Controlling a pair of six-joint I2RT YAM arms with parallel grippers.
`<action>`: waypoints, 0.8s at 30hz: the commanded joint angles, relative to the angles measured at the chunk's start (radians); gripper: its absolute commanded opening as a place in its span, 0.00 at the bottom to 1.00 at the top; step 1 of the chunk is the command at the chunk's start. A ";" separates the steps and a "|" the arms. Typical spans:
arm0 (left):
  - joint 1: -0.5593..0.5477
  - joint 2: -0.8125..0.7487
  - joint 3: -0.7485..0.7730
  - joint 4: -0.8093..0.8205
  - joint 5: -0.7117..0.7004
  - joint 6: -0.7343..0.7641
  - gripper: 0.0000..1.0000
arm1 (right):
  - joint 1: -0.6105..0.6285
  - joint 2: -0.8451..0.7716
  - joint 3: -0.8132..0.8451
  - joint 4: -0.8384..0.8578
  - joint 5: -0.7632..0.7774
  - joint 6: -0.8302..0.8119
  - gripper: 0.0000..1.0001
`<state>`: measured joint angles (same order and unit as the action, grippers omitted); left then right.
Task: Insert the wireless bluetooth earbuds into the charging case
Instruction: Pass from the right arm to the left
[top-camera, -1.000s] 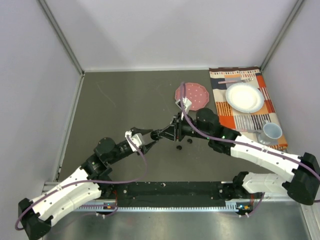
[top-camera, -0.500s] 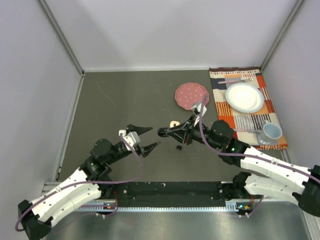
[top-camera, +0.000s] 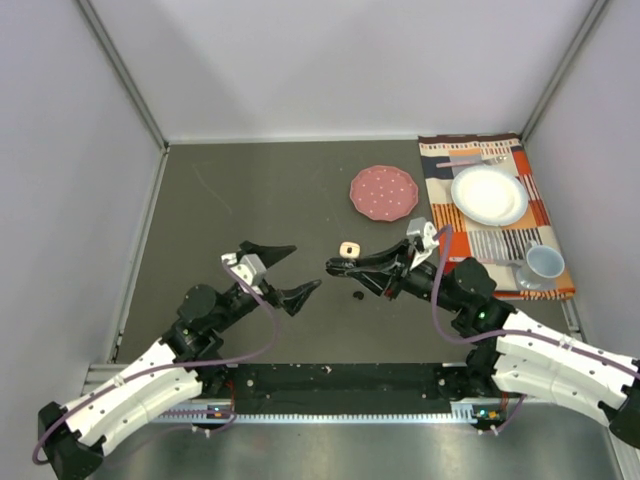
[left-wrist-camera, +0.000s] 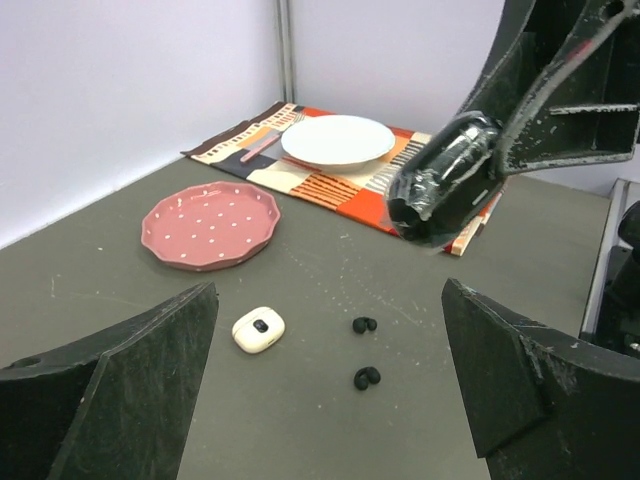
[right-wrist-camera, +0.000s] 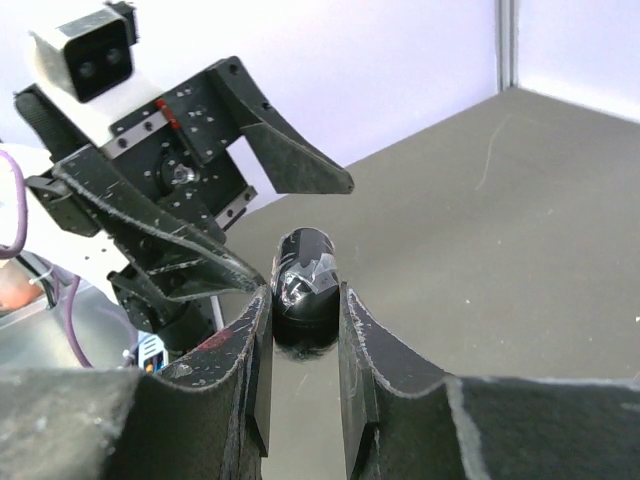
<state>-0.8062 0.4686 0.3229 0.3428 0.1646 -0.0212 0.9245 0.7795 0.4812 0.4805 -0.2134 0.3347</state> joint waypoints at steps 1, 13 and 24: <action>0.007 0.051 0.007 0.114 0.022 -0.071 0.99 | -0.013 -0.043 0.002 0.059 -0.101 -0.068 0.00; 0.182 0.130 -0.051 0.474 0.366 -0.324 0.99 | -0.150 -0.097 -0.020 0.093 -0.277 0.000 0.00; 0.208 0.364 0.007 0.729 0.570 -0.535 0.94 | -0.150 -0.077 -0.032 0.176 -0.310 0.053 0.00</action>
<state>-0.6033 0.7341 0.2798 0.8539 0.6189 -0.4313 0.7811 0.6949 0.4503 0.5476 -0.4938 0.3485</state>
